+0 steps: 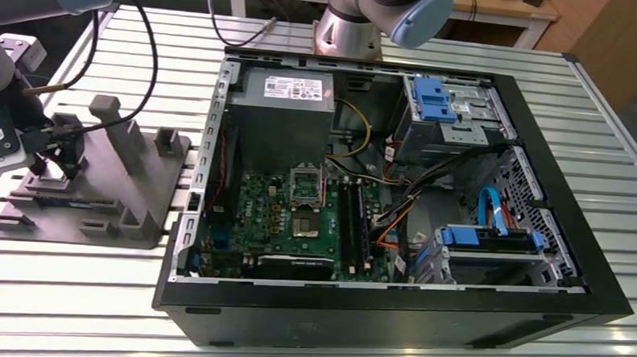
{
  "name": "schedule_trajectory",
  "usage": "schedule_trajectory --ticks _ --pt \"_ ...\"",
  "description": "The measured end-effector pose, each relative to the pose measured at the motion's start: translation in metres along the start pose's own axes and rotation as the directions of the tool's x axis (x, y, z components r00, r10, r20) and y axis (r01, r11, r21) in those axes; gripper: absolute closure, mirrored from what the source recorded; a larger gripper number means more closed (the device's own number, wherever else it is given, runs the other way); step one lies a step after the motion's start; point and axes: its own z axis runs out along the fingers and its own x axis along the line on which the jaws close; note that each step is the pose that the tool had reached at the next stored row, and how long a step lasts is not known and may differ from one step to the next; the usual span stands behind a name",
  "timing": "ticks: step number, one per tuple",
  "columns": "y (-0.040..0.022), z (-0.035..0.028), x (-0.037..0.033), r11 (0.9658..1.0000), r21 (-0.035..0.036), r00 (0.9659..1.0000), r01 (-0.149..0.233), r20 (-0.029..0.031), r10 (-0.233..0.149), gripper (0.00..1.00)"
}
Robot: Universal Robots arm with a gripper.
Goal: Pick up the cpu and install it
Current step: 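Pick up the cpu and move it towards the insertion slot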
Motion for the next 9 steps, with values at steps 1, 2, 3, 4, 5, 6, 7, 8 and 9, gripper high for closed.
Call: schedule_trajectory --ticks 1,2,3,4,5,6,7,8,9 --pt "0.0000 0.0000 0.0000 1.0000 0.0000 1.0000 0.000 0.0000 0.000 0.48" --pt "0.0000 0.0001 0.0000 1.0000 0.0000 1.0000 0.000 0.0001 0.000 0.48" --pt "0.0000 0.0000 0.0000 1.0000 0.0000 1.0000 0.000 0.0000 0.000 0.48" --pt "0.0000 0.0001 0.0000 1.0000 0.0000 1.0000 0.000 0.0000 0.000 0.48" --pt "0.0000 0.0001 0.0000 1.0000 0.0000 1.0000 0.000 0.0000 0.000 0.48" --pt "0.0000 0.0001 0.0000 1.0000 0.0000 1.0000 0.000 0.0000 0.000 0.48" --pt "0.0000 0.0002 0.0000 1.0000 0.0001 1.0000 0.000 0.0001 0.000 0.48" --pt "0.0000 0.0002 0.0000 1.0000 0.0001 1.0000 0.000 0.0000 0.000 0.48" --pt "0.0000 0.0002 0.0000 1.0000 0.0000 1.0000 0.000 0.0000 0.000 0.48"
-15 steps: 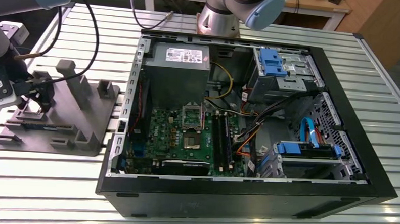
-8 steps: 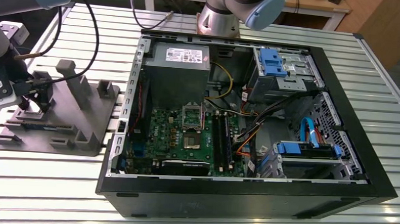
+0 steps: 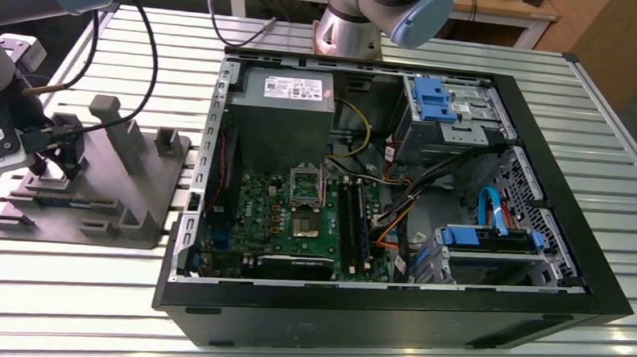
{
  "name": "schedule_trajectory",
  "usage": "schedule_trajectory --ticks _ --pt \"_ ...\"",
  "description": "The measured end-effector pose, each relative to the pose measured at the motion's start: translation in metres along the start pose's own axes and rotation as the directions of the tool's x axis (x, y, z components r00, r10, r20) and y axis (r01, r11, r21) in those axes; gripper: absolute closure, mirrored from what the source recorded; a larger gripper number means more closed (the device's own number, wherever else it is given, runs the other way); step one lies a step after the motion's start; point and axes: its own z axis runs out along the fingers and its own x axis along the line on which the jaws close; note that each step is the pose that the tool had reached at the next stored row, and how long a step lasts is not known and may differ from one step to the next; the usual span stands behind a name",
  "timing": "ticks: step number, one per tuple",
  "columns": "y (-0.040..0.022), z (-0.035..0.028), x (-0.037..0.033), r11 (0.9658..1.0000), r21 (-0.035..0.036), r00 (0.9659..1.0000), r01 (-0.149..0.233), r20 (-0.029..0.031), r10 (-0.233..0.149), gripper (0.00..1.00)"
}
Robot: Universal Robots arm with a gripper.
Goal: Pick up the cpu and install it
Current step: 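Pick up the cpu and move it towards the insertion slot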
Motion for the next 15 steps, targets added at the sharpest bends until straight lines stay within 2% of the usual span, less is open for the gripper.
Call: schedule_trajectory --ticks 2,12,15 --pt "0.0000 0.0000 0.0000 1.0000 0.0001 1.0000 0.000 -0.0001 0.000 0.53" --pt "0.0000 0.0001 0.0000 1.0000 0.0001 1.0000 0.000 0.0000 0.000 0.53" --pt "0.0001 -0.0021 0.0000 1.0000 0.0000 1.0000 0.000 0.0002 0.000 0.53"
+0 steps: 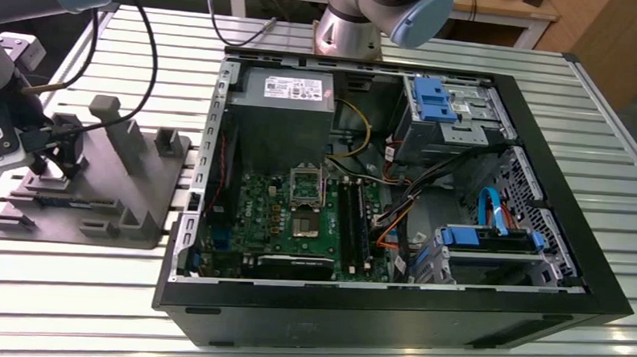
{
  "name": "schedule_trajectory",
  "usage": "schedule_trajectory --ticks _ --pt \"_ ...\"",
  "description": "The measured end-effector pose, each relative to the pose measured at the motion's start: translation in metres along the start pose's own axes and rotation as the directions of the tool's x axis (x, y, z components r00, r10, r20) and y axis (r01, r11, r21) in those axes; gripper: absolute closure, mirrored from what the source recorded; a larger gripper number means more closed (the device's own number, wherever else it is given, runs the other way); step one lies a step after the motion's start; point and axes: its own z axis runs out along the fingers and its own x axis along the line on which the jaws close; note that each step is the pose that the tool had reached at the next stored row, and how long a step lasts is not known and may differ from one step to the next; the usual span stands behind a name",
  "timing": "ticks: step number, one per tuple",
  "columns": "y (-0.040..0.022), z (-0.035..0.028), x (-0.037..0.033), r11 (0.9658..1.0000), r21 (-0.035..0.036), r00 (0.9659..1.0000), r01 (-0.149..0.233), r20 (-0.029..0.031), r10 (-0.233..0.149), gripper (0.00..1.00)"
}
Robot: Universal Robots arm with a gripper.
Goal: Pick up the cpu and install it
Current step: 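Pick up the cpu and move it towards the insertion slot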
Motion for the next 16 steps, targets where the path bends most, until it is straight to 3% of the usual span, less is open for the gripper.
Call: schedule_trajectory --ticks 5,16 --pt "0.0003 -0.0073 0.0001 1.0000 0.0001 1.0000 0.000 -0.0002 0.000 0.53" --pt "0.0003 -0.0075 0.0001 1.0000 0.0001 1.0000 0.000 -0.0002 0.000 0.53"
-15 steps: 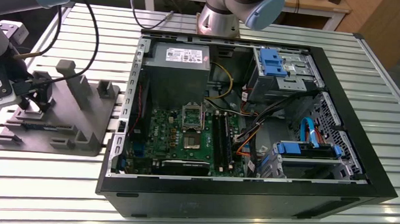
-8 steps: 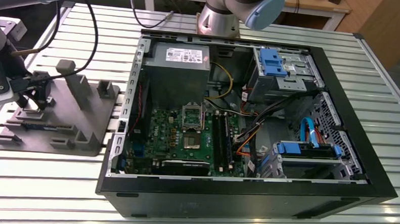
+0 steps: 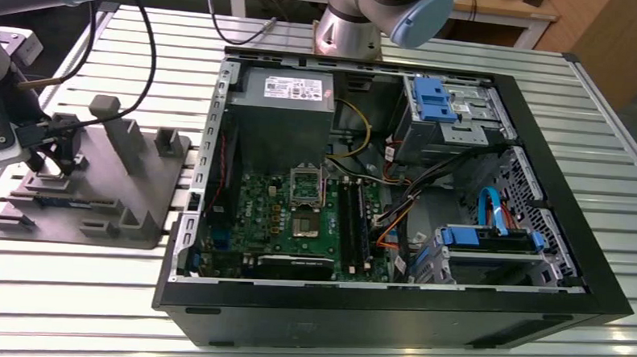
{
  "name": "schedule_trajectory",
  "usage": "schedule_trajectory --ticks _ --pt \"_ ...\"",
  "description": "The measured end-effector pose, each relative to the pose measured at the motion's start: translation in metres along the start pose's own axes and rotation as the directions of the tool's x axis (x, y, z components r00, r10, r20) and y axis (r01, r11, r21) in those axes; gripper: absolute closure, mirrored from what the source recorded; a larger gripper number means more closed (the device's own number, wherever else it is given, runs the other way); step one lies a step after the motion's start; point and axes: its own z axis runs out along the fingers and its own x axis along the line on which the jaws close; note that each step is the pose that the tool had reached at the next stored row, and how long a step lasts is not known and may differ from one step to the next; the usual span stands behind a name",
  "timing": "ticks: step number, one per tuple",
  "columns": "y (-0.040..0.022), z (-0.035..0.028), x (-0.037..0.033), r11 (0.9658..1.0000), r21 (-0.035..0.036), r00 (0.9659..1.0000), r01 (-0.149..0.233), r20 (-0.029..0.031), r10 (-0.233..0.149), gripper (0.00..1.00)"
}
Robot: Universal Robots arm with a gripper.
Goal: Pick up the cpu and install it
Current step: 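Pick up the cpu and move it towards the insertion slot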
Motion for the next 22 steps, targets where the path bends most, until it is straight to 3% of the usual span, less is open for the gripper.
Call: schedule_trajectory --ticks 5,9,15,22 --pt "0.0000 -0.0003 0.0000 1.0000 0.0000 1.0000 0.000 0.0000 0.000 0.53" --pt "0.0003 -0.0063 0.0001 1.0000 0.0000 1.0000 0.000 -0.0001 0.000 0.53" --pt "0.0011 -0.0251 0.0004 1.0000 -0.0009 1.0000 0.000 0.0000 0.000 0.53" --pt "0.0022 -0.0530 0.0009 1.0000 -0.0013 1.0000 0.000 -0.0001 0.000 0.53"
